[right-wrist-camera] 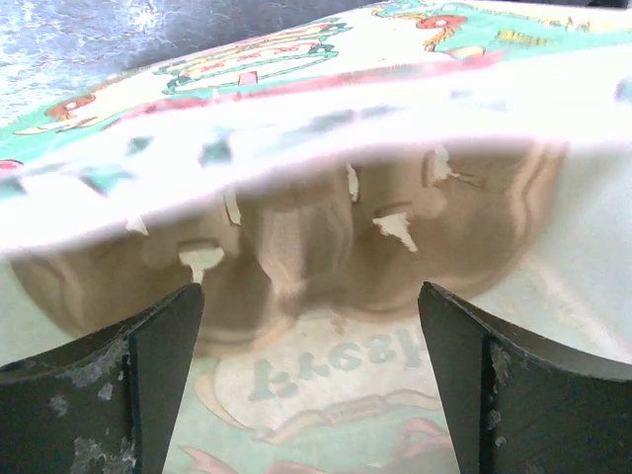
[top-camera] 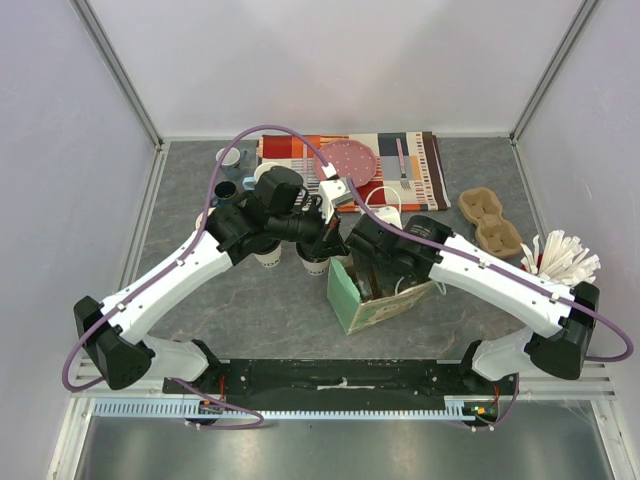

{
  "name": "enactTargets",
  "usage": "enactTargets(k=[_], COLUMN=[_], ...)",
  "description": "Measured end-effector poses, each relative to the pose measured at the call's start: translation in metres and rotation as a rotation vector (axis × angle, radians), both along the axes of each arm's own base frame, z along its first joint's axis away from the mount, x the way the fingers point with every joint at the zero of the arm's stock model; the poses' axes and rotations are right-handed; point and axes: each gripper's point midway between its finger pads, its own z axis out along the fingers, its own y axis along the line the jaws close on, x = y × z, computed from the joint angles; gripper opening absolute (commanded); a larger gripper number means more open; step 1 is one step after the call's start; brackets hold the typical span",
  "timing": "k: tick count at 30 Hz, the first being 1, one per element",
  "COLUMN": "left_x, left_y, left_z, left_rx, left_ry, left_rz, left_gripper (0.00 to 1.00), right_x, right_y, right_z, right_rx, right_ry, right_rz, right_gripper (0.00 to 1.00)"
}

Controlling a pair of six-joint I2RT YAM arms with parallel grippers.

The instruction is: Pack the takeout coffee

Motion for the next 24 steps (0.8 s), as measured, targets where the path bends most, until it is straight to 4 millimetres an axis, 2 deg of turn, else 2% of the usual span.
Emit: enactTargets(k=[4, 9, 19, 22, 24], left_x=[-0.001, 0.001, 0.001, 0.0, -0.005], left_y=[-0.001, -0.005, -0.013, -0.016, -0.016], left_z=[0.006, 0.007, 0.018, 0.022, 0.021], left_rx=[-0.019, -0.034, -0.082, -0.103, -0.106], left_ry=[-0.023, -0.042, -0.084, -0.095, -0.08], left_rz=[-0.016, -0.03, -0.069, -0.087, -0.108], left_gripper=[0.02, 0.02, 0.02, 0.02, 0.02], right_x=[-0.001, 0.001, 0.002, 0.004, 0.008], right_y=[-0.001, 0.024, 0.03, 0.034, 0.039], right_z=[0.013, 0.05, 0.075, 0.093, 0.112], right_rx=[-0.003, 0.116, 0.186, 0.225, 0.274], right_ry=[-0.015, -0.072, -0.116, -0.146, -0.185], right_rz=[0.016, 0.065, 0.075, 0.085, 0.092], right_gripper=[0.98, 0.98, 0.98, 0.98, 0.98])
